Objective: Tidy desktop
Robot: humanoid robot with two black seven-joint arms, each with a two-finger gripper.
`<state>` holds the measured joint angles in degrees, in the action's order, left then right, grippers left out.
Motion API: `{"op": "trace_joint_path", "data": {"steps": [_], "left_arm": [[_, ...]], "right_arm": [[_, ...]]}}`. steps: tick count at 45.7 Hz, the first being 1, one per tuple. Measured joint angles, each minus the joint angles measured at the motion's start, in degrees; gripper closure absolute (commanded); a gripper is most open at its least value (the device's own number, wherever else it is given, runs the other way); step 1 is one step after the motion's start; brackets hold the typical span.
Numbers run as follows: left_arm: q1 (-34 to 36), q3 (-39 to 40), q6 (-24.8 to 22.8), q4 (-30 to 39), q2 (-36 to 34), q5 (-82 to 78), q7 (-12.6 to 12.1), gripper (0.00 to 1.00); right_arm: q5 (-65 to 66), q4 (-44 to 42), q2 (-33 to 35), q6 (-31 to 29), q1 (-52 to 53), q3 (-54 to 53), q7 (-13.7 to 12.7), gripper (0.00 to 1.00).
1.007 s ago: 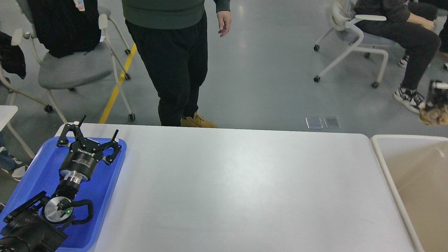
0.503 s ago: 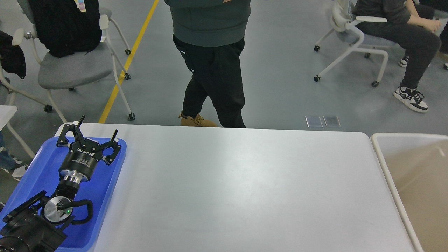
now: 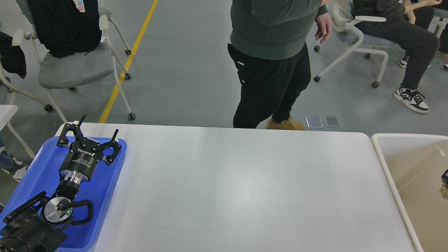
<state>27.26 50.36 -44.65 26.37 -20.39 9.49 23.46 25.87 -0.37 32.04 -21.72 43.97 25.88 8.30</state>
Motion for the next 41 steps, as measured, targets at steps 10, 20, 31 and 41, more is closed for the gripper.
{"op": "trace_joint_path", "data": {"steps": [10, 20, 31, 41], "left_arm": [[0.0, 0.0, 0.0, 0.0, 0.0, 0.0, 0.0, 0.01], [0.0, 0.0, 0.0, 0.0, 0.0, 0.0, 0.0, 0.01], [0.0, 0.0, 0.0, 0.0, 0.0, 0.0, 0.0, 0.01], [0.0, 0.0, 0.0, 0.0, 0.0, 0.0, 0.0, 0.01]], "right_arm": [[-0.3, -1.0, -2.1, 5.0, -3.0, -3.5, 0.0, 0.27], [-0.4, -1.3, -2.7, 8.9, -4.0, -5.5, 0.0, 0.03], [-0.5, -1.6, -3.0, 10.4, -4.3, -6.3, 0.0, 0.02], [-0.5, -1.8, -2.8, 10.8, -4.3, -6.4, 0.1, 0.02]]}}
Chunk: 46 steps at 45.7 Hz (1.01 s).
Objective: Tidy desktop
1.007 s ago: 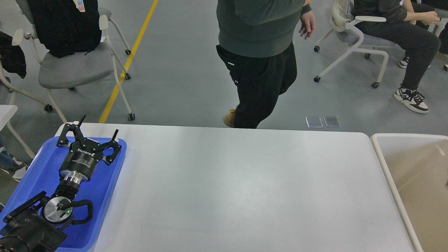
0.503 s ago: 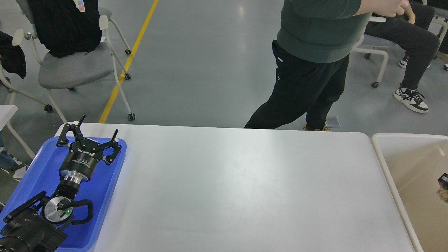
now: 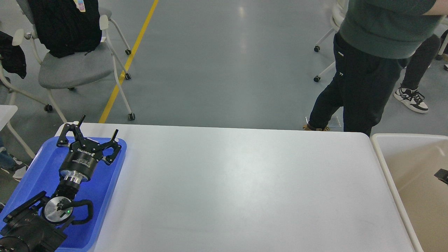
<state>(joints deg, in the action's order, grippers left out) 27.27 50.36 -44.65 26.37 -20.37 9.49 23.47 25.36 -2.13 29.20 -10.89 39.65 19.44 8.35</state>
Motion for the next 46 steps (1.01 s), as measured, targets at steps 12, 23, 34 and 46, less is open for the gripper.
{"op": "trace_joint_path", "data": {"steps": [12, 23, 34, 46], "left_arm": [[0.0, 0.0, 0.0, 0.0, 0.0, 0.0, 0.0, 0.01], [0.0, 0.0, 0.0, 0.0, 0.0, 0.0, 0.0, 0.01], [0.0, 0.0, 0.0, 0.0, 0.0, 0.0, 0.0, 0.01], [0.0, 0.0, 0.0, 0.0, 0.0, 0.0, 0.0, 0.01]], "right_arm": [[-0.2, 0.5, 1.5, -0.1, 3.9, -0.1, 0.0, 0.02], [-4.2, 1.5, 2.5, -0.2, 8.0, -7.7, 0.0, 0.02], [-11.0, 1.7, 2.8, -0.2, 13.0, -22.5, 0.1, 0.00], [-13.6, 4.8, 4.1, -0.4, 18.4, -32.6, 0.6, 0.00]]}}
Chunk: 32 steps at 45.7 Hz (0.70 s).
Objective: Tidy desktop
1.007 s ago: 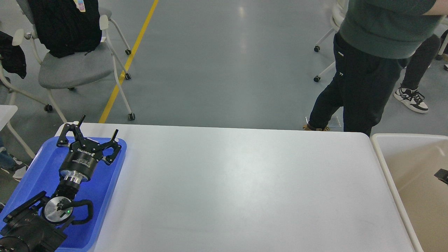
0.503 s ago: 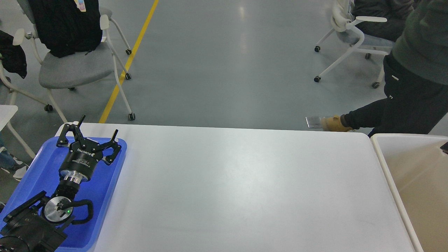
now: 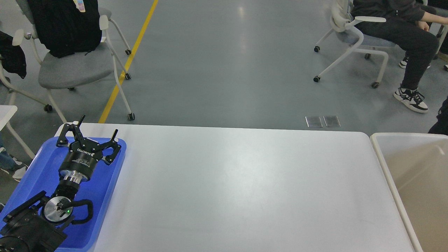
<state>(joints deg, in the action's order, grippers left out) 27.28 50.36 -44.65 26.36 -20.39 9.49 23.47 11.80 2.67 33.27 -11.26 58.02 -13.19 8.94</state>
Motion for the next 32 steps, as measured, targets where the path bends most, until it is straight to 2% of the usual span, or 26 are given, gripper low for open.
{"op": "trace_joint_path", "data": {"steps": [15, 18, 22, 26, 32], "left_arm": [[0.0, 0.0, 0.0, 0.0, 0.0, 0.0, 0.0, 0.01], [0.0, 0.0, 0.0, 0.0, 0.0, 0.0, 0.0, 0.01], [0.0, 0.0, 0.0, 0.0, 0.0, 0.0, 0.0, 0.01], [0.0, 0.0, 0.0, 0.0, 0.0, 0.0, 0.0, 0.01], [0.0, 0.0, 0.0, 0.0, 0.0, 0.0, 0.0, 0.01]], "right_arm": [[-0.5, 20.2, 4.7, 0.2, -0.9, -19.0, 1.4, 0.00], [-0.4, 23.5, 4.9, 0.2, -1.7, -22.1, 2.4, 0.00], [-0.3, 26.8, 5.0, 0.1, -3.0, -25.0, 6.0, 0.00], [-0.2, 29.1, 4.3, 0.0, -5.1, -27.0, 11.9, 0.00], [-0.1, 31.0, 2.9, -0.1, -9.1, -28.7, 17.6, 0.00]]}}
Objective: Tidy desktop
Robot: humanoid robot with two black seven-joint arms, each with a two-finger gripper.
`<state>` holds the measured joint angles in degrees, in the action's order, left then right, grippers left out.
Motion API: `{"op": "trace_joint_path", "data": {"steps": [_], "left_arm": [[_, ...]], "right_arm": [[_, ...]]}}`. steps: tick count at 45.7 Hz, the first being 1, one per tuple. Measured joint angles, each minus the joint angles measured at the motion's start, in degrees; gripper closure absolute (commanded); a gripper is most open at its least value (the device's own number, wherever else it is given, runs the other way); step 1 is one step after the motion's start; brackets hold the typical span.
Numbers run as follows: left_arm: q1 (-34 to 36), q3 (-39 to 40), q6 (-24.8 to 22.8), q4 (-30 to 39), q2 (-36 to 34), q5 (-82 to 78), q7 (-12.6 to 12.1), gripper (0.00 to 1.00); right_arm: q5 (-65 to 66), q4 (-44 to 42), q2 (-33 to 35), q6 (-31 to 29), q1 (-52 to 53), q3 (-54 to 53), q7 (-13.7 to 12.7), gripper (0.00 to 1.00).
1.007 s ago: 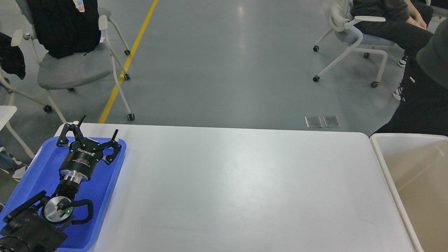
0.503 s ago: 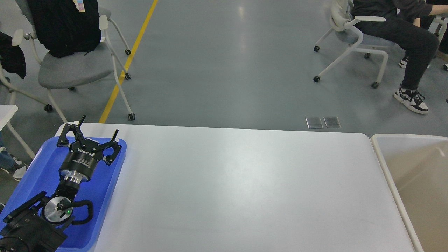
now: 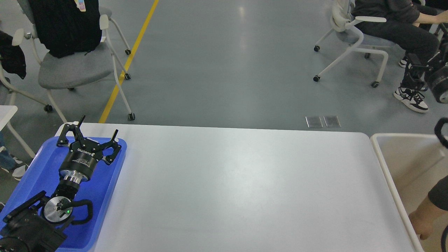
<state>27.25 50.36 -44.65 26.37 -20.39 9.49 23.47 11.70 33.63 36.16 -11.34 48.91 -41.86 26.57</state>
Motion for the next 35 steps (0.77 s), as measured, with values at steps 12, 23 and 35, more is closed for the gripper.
{"op": "trace_joint_path", "data": {"steps": [12, 23, 35], "left_arm": [[0.0, 0.0, 0.0, 0.0, 0.0, 0.0, 0.0, 0.01], [0.0, 0.0, 0.0, 0.0, 0.0, 0.0, 0.0, 0.01], [0.0, 0.0, 0.0, 0.0, 0.0, 0.0, 0.0, 0.01]], "right_arm": [[0.1, 1.6, -4.4, -0.2, -9.6, -1.3, 5.1, 0.00], [-0.2, 2.0, -7.9, -0.5, -16.3, -1.8, 7.5, 0.00], [-0.4, 2.1, -10.5, -0.6, -19.8, -1.9, 12.4, 0.00]]}}
